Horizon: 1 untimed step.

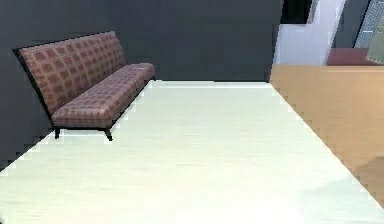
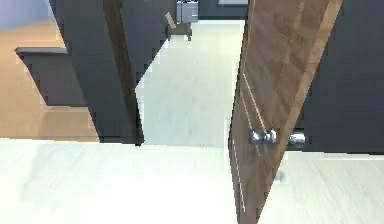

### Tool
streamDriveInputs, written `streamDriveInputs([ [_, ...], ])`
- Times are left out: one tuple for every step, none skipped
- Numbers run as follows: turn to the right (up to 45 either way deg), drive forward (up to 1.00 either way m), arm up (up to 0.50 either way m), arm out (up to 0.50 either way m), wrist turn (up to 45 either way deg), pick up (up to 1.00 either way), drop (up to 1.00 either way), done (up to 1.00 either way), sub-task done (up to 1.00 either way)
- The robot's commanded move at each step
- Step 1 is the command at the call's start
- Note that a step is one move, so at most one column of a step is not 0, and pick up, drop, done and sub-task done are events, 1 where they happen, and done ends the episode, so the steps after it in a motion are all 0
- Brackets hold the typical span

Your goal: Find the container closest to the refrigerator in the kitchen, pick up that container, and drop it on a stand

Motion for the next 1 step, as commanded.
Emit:
streamDriveInputs([
  [36.0,0.0,0.0,0.0,0.0,0.0,0.0,0.0,0.0],
])
